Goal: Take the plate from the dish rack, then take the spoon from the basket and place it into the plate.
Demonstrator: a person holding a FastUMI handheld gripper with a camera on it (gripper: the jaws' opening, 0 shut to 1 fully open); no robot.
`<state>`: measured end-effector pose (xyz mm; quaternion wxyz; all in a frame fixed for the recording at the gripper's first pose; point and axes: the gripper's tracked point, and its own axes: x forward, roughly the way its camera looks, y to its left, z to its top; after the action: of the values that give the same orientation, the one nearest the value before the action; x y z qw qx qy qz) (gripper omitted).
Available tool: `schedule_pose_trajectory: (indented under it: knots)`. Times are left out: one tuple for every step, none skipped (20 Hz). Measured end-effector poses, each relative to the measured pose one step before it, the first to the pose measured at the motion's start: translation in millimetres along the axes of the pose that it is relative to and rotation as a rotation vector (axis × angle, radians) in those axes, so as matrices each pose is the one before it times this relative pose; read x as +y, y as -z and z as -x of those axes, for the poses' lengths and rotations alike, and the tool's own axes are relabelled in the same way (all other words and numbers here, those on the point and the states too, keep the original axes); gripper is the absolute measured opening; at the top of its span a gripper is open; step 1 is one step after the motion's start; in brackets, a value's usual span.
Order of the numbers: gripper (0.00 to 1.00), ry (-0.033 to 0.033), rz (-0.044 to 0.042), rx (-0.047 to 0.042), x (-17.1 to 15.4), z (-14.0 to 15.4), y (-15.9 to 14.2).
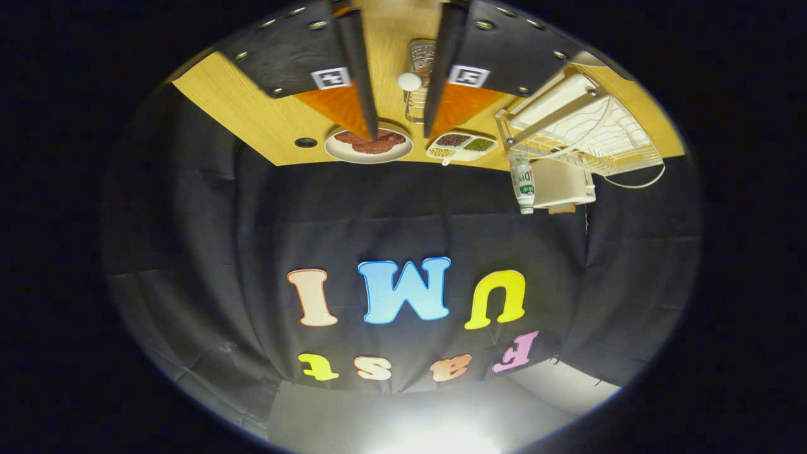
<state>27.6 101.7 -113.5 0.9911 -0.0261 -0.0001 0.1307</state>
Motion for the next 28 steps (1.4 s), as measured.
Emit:
schedule_pose_trajectory:
  knots:
    - [0.15,-0.03777,-0.02398,0.02030,16.00,0.72,0.08]
    - [0.15,0.02197,-0.00717,-0.00142,-3.07,3.77,-4.77]
    - [0.06,-0.00379,-0.00099,-0.00148,-1.18,-0.58,-5.45]
    - [0.06,-0.00411,-0.00640,0.00929,1.21,2.68,-1.82]
    - [0.06,0.00834,0.00115,0.00626,0.83,2.60,-3.60]
    - [0.06,0.00132,0.00518,-0.00062,1.46,1.21,-6.60]
    - [0.06,0.00572,0.00367,0.00165,0.57,2.46,-5.83]
    - [0.06,-0.00063,0.00401,0.00160,2.25,1.93,-6.73]
    - [0.06,0.00112,0.00581,0.00140,1.59,1.00,-5.34]
    - [0.06,0.00079,0.00699,0.00138,1.01,0.96,-6.98]
    - [0.06,0.00406,0.00502,-0.00049,1.49,2.67,-6.67]
    - [0.06,0.00245,0.00770,-0.00242,1.18,2.21,-8.12]
    - [0.06,0.00026,0.00550,-0.00420,0.82,3.13,-9.29]
    - [0.06,-0.00220,0.00212,-0.00281,1.54,2.89,-8.87]
    - [0.06,-0.00512,0.00281,-0.00194,2.28,3.99,-8.01]
    - [0.06,0.00092,0.00353,0.00000,0.80,3.82,-7.36]
    - [0.06,-0.00025,0.00132,-0.00039,0.59,2.93,-6.55]
    - [0.06,0.00120,0.00204,-0.00217,0.83,3.36,-6.45]
    - [0.06,0.00121,0.00383,-0.00046,1.08,4.88,-6.64]
    - [0.06,0.00097,0.00477,0.00029,1.60,4.53,-6.58]
    - [0.06,-0.00158,0.00033,0.00080,1.55,4.57,-5.09]
    - [0.06,-0.00411,-0.00467,0.00290,2.57,5.53,-4.75]
    - [0.06,0.00014,-0.00617,0.00472,1.29,5.75,-3.53]
    - [0.06,0.00192,-0.00670,0.00321,0.60,5.97,-3.39]
    - [0.06,-0.00135,-0.00416,0.00542,1.30,5.03,-2.40]
    - [0.06,0.00044,-0.00051,0.01077,1.27,5.03,-1.26]
    - [0.06,0.00013,-0.00292,0.00850,1.24,5.87,-0.89]
    - [0.06,-0.00368,-0.00478,0.00696,2.59,6.13,-1.87]
